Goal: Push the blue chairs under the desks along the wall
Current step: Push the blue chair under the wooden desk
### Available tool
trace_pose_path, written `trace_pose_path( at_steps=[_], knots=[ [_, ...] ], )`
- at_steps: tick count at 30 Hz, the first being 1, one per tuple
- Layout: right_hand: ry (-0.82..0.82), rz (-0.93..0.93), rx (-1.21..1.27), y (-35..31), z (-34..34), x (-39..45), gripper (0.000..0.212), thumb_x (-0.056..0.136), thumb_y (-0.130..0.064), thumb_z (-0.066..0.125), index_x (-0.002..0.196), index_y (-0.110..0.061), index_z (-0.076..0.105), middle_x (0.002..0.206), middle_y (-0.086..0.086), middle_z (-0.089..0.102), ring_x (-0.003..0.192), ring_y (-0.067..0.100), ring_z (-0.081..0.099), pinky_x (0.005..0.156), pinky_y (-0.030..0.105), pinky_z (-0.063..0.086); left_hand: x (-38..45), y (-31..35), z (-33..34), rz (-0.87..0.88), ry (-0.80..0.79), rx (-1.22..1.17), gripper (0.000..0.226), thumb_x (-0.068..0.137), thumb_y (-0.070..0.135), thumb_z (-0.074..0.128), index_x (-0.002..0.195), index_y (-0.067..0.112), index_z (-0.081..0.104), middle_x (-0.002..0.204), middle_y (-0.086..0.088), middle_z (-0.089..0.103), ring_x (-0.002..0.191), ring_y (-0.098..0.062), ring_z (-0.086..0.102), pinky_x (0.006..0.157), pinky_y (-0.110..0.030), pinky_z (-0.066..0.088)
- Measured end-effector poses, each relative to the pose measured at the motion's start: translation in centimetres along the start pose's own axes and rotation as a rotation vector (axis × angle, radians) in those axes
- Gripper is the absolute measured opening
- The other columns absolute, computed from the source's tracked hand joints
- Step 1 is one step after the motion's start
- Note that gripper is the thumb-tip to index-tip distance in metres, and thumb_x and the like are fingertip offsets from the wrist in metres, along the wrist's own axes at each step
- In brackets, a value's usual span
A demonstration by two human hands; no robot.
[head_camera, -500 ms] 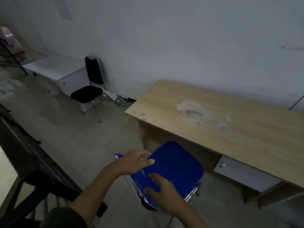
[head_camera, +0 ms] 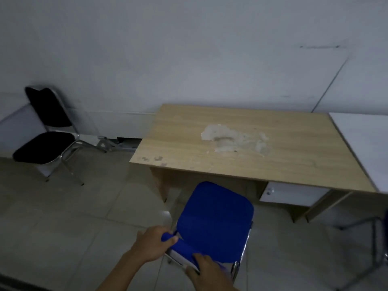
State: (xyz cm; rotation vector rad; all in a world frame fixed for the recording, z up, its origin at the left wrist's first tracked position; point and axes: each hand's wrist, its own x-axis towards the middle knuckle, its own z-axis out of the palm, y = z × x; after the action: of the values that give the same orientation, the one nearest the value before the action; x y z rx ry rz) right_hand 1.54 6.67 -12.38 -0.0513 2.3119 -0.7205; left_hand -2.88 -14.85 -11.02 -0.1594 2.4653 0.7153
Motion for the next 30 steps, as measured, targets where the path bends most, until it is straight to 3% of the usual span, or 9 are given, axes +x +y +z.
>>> trace_pose_path(
  at_steps=[2,5,8,12,14,18,22,24,30],
  knots=[
    [0.061,0.008,-0.004,-0.4,0.5,0.4,0.067,0.090,-0.083,0.038,0.135,-0.036,0.054,0.139,-0.007,0.057,0.123,0.016,0.055,0.104,0.041,0.044,0.5,-0.7,-0.2,-0.005,0.000,-0.004,0.037,0.094,0.066,0.060,0.092,0.033,0.075,0.091,0.012,0.077,0.084,-0.005,0.071,0.086,-0.035,0.058],
    [0.185,0.056,0.007,-2.0,1.7,0.2,0.093,0.071,-0.099,0.002,0.104,-0.033,0.060,0.112,-0.006,0.065,0.102,0.017,0.061,0.092,0.042,0.047,1.8,-2.2,-0.1,0.061,-0.014,-0.056,0.029,0.096,0.057,0.067,0.081,0.034,0.077,0.075,0.009,0.078,0.069,-0.004,0.071,0.074,-0.035,0.061],
    [0.382,0.046,-0.083,-1.2,2.4,-0.2,0.074,0.089,-0.088,0.015,0.085,-0.028,0.058,0.086,-0.008,0.064,0.077,0.013,0.060,0.078,0.038,0.052,2.1,-2.2,1.2,0.078,0.077,-0.037,0.033,0.094,0.062,0.064,0.076,0.037,0.077,0.070,0.010,0.076,0.064,-0.002,0.069,0.065,-0.030,0.058],
    [0.502,0.015,-0.191,0.0,2.5,-0.1,0.064,0.094,-0.078,0.021,0.082,-0.026,0.056,0.079,-0.007,0.062,0.066,0.013,0.057,0.064,0.036,0.050,2.0,-1.2,2.2,0.098,0.153,-0.010,0.032,0.096,0.059,0.064,0.080,0.037,0.079,0.074,0.012,0.074,0.066,-0.003,0.068,0.058,-0.025,0.053],
    [0.512,-0.003,-0.207,0.5,2.3,-0.2,0.062,0.095,-0.076,0.022,0.080,-0.026,0.055,0.077,-0.007,0.060,0.064,0.013,0.054,0.061,0.035,0.048,1.9,-0.5,2.6,0.088,0.178,-0.008,0.031,0.096,0.057,0.066,0.073,0.038,0.074,0.071,0.010,0.071,0.062,-0.003,0.065,0.052,-0.022,0.043],
    [0.534,-0.047,-0.228,2.6,1.3,0.2,0.063,0.096,-0.074,0.024,0.077,-0.024,0.056,0.072,-0.004,0.059,0.060,0.014,0.053,0.059,0.036,0.049,1.9,0.5,3.7,0.081,0.208,-0.024,0.035,0.096,0.062,0.063,0.084,0.033,0.078,0.074,0.009,0.070,0.066,-0.005,0.065,0.053,-0.023,0.043],
    [0.506,-0.122,-0.250,5.1,-0.6,0.6,0.064,0.098,-0.073,0.025,0.071,-0.022,0.054,0.063,-0.004,0.053,0.055,0.015,0.050,0.056,0.036,0.045,1.6,2.6,5.5,0.079,0.254,-0.025,0.038,0.097,0.051,0.062,0.075,0.023,0.075,0.067,0.006,0.066,0.059,-0.009,0.063,0.049,-0.026,0.046],
    [0.473,-0.181,-0.280,6.1,-1.6,0.9,0.064,0.100,-0.072,0.024,0.072,-0.022,0.054,0.064,-0.003,0.054,0.055,0.015,0.051,0.056,0.035,0.043,1.4,3.8,6.1,0.048,0.270,-0.028,0.039,0.096,0.044,0.063,0.067,0.020,0.070,0.062,0.004,0.062,0.054,-0.011,0.059,0.046,-0.025,0.039],
    [0.417,-0.340,-0.358,8.3,-4.1,2.1,0.065,0.101,-0.070,0.025,0.073,-0.020,0.056,0.066,-0.001,0.058,0.056,0.019,0.052,0.059,0.034,0.047,1.9,5.0,6.8,-0.065,0.262,-0.118,0.041,0.094,0.044,0.064,0.058,0.025,0.056,0.060,0.006,0.059,0.056,-0.012,0.057,0.051,-0.027,0.038]
  ],
)
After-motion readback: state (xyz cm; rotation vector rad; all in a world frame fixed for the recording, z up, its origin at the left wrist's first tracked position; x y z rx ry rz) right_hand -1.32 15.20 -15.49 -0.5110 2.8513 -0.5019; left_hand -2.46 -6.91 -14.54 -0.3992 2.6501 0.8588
